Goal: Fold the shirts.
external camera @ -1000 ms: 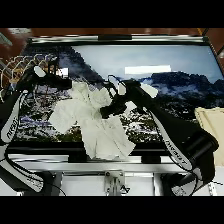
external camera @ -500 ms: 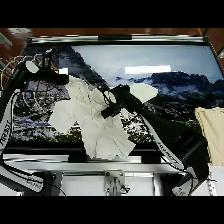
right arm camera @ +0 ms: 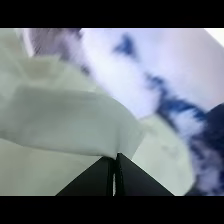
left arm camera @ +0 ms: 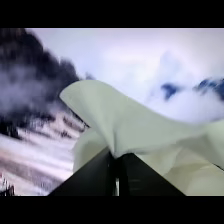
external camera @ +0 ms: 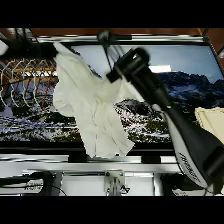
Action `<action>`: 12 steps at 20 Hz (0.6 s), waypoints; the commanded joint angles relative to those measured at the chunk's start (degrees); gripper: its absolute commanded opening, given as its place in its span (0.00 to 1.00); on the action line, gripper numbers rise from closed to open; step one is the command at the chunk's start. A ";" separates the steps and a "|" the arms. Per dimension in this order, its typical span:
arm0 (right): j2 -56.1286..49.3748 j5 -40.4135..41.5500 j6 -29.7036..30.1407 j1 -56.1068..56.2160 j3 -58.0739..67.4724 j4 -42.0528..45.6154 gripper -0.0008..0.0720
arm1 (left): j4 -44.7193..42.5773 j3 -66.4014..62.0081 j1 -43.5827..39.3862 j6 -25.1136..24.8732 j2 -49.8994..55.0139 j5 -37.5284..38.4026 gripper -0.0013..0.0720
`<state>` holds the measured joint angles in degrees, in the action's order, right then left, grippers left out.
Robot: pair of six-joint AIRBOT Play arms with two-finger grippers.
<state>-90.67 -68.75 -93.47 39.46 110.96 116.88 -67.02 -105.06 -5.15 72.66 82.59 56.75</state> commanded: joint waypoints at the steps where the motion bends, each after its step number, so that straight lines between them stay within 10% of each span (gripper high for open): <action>1: 9.27 1.57 -3.63 -0.02 8.72 13.64 0.11 | 0.09 -11.61 -3.85 -0.02 -9.35 -1.14 0.10; 7: 25.75 -1.14 -11.47 0.07 8.70 4.33 0.11 | 0.15 -11.93 -4.72 5.60 -24.50 0.11 0.10; 12: 28.09 -17.88 -12.39 0.04 7.91 -2.58 0.11 | 0.17 -5.92 -4.76 8.24 -25.42 18.58 0.11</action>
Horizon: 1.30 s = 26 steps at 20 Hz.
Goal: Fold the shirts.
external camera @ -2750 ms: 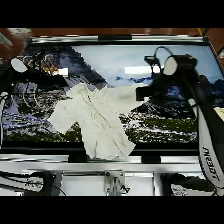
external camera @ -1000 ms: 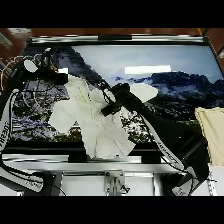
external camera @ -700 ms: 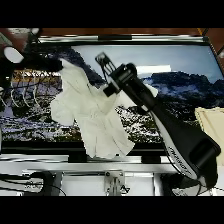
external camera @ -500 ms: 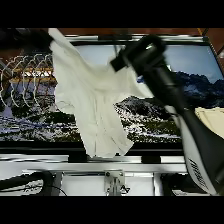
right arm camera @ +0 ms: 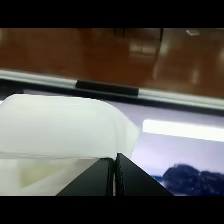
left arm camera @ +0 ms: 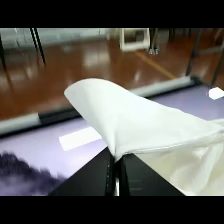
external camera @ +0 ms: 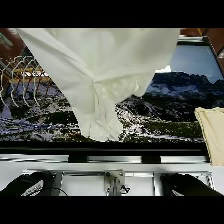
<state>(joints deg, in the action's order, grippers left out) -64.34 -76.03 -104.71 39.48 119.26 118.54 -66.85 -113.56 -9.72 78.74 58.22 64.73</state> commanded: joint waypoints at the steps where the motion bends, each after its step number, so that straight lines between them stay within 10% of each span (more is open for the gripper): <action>1: 1.36 -14.60 -1.16 0.02 -1.81 -4.83 0.11 | 0.00 4.72 -0.20 2.19 -0.55 13.60 0.11; 5: -3.54 -24.55 -0.09 0.02 -10.58 -12.28 0.11 | -0.02 19.34 -0.22 2.58 0.35 14.80 0.11; 14: -19.98 -16.87 3.96 -0.02 -12.61 -16.20 0.11 | -0.09 48.83 -0.20 -1.18 4.50 14.36 0.11; 17: -21.92 -14.60 4.11 -0.24 -12.59 -15.98 0.11 | -1.81 50.53 -0.17 -4.57 6.56 13.94 0.44; 20: -22.03 -13.33 3.19 -1.36 -12.59 -16.09 0.11 | -2.78 50.58 -0.17 -7.78 8.81 13.68 0.52; 22: -22.03 -13.51 2.69 -2.64 -12.59 -16.28 0.11 | -1.25 50.99 -0.17 -7.58 10.56 12.13 0.87; 26: -22.05 -13.51 1.84 -5.79 -12.59 -18.58 0.11 | -1.09 52.35 -0.33 -11.19 13.79 9.27 0.87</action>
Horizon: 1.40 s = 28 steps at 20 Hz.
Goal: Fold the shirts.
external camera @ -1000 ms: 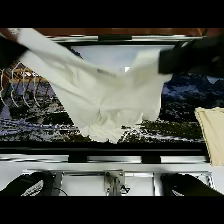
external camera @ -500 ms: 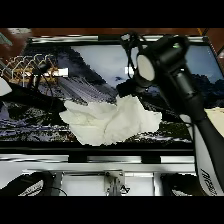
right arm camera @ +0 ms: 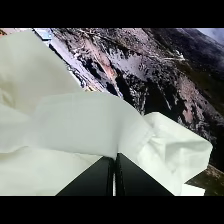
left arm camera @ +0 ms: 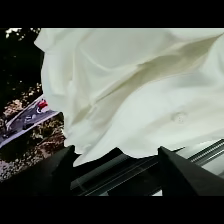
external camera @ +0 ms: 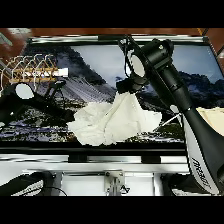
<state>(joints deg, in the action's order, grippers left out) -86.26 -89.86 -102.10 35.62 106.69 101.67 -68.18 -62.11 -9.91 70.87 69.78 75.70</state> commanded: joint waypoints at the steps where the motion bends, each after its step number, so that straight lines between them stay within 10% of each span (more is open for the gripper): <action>1: -0.11 0.35 -0.76 -2.49 -0.02 -2.58 0.11 | 0.24 1.14 -0.28 -5.38 2.62 -1.79 0.87; 15: -0.13 1.11 -1.20 -3.43 -0.02 -4.13 0.11 | -2.67 7.30 -11.52 -13.62 -8.61 -7.37 0.84; 21: -0.13 1.20 -1.18 -3.43 -0.02 -4.33 0.11 | -23.87 12.87 -22.23 7.02 -3.67 -28.68 0.84; 28: -0.13 2.60 -1.18 -3.43 -0.02 -4.28 0.11 | -23.41 12.57 -22.25 6.99 0.17 -27.65 0.85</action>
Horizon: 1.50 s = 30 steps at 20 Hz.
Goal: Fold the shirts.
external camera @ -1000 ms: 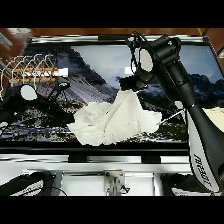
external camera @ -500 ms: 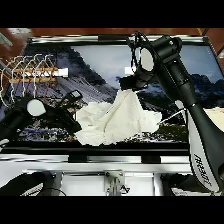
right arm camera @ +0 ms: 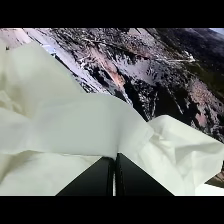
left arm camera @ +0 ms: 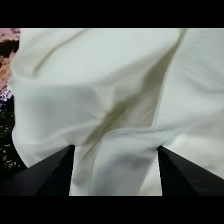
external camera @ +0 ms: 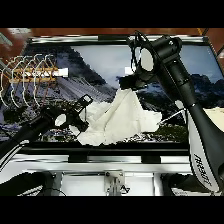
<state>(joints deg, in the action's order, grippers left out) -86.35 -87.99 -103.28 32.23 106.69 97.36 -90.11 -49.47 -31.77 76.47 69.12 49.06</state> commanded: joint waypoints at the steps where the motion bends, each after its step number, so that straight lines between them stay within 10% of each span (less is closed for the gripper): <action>1: -0.04 1.03 -0.02 -0.04 -0.02 0.02 0.11 | -2.05 -0.48 -0.37 1.42 0.68 -0.85 0.85; 13: -0.04 1.49 -0.02 -0.04 -0.02 0.13 0.11 | -3.56 -3.87 -10.19 10.73 -4.57 1.51 0.87; 23: -0.04 1.20 0.00 -0.04 -0.02 0.00 0.11 | -19.78 -2.29 -9.84 34.99 4.02 -0.61 0.84; 27: -0.04 1.40 0.02 -0.04 -0.02 0.04 0.11 | -19.89 -3.50 -5.88 34.67 3.85 -0.48 0.24; 30: -0.04 1.49 0.02 -0.04 -0.02 0.04 0.11 | -19.89 -5.88 -5.64 27.67 3.04 0.04 0.14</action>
<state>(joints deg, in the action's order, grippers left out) -86.37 -86.59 -103.26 32.21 106.65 97.41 -109.25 -53.63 -38.39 108.62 72.58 48.64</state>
